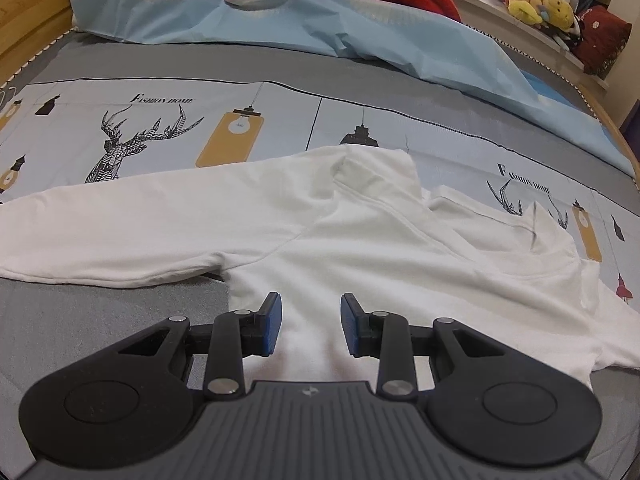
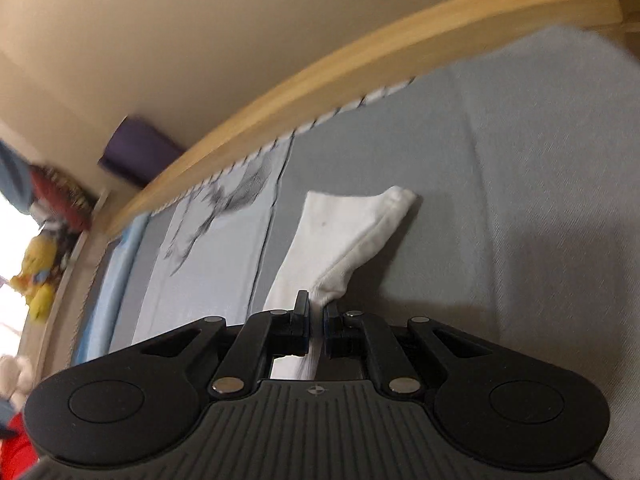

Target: Fold small clothes

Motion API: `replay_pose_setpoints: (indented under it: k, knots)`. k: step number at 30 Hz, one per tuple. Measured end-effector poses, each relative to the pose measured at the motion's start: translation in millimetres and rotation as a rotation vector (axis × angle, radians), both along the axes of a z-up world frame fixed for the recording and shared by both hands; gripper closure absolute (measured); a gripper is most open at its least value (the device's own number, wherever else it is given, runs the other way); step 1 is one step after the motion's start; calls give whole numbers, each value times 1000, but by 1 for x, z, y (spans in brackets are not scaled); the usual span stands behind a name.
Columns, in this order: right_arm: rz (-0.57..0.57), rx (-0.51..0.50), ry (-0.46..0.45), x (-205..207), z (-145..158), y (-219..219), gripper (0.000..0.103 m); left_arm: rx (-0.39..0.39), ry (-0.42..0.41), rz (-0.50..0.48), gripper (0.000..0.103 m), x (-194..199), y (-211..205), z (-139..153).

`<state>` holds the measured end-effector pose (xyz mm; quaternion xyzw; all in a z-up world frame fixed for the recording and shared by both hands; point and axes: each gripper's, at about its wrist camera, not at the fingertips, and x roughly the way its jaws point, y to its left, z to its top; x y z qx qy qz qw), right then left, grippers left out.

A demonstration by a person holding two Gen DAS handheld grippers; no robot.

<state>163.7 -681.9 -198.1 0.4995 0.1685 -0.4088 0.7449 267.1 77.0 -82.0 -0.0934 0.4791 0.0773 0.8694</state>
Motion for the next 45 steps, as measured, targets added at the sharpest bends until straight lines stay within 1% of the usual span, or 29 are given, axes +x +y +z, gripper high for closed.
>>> replay_pose_setpoints:
  k: [2,3,5,6,7,8,10,13,16,18,20,22,24,26,28,29,30,31,32,33,34,37,39,42,44,45]
  knots:
    - [-2,25,96,0,-6,0,96,-18,5,-11,67,1,2,0]
    - [-16,27,126,2,-5,3,95,-27,5,-18,67,1,4,1]
    - [-37,9,179,3,4,10,89,-32,0,-22,67,1,7,3]
    - [-40,-15,217,5,13,15,82,-42,-3,-23,67,0,10,4]
    - [-46,-46,230,4,23,21,80,-56,-6,-23,67,0,13,5]
    - [-42,-72,216,5,34,28,80,-74,-12,-20,67,-2,17,6]
    - [12,-107,168,5,57,43,79,-101,-32,-12,67,-7,25,11]
    - [155,-161,86,10,97,74,79,-137,-63,-11,66,-19,35,18]
    - [344,-224,0,5,137,115,79,-148,-81,-64,66,-37,40,25]
    - [483,-236,-42,-2,158,142,79,-163,-73,-104,66,-52,44,31]
    - [633,-223,-56,-12,171,170,79,-182,-60,-117,66,-69,52,36]
    - [746,-223,-48,-25,175,195,79,-200,-43,-105,66,-91,65,41]
    - [857,-205,-14,-40,171,221,79,-217,-46,-105,66,-117,77,44]
    - [976,-169,53,-52,156,245,79,-235,-36,-94,66,-140,87,37]
    - [1080,-148,167,-59,130,264,79,-260,-9,-68,67,-162,96,21]
    - [1126,-121,243,-61,115,272,79,-282,6,-52,67,-173,100,9]
    - [1156,-100,292,-63,104,281,79,-310,31,-33,67,-183,104,-5]
    - [1184,-86,338,-68,92,290,79,-333,74,-14,67,-190,106,-19]
    - [1194,-84,376,-74,84,297,79,-341,136,4,68,-194,107,-32]
    - [1191,-82,405,-79,76,302,78,-340,178,9,68,-197,106,-42]
    - [1190,-76,430,-81,68,304,74,-333,196,-6,68,-199,104,-47]
    - [1189,-81,487,-90,50,309,69,-295,227,-67,67,-200,96,-53]
    - [1185,-77,507,-95,40,311,65,-278,258,-70,67,-199,94,-60]
    - [1207,-127,508,-104,38,317,65,-265,301,-76,67,-198,88,-72]
    - [1246,-160,515,-106,39,323,65,-240,319,-117,67,-197,78,-78]
    - [1262,-171,519,-108,40,324,68,-222,328,-140,68,-197,73,-80]
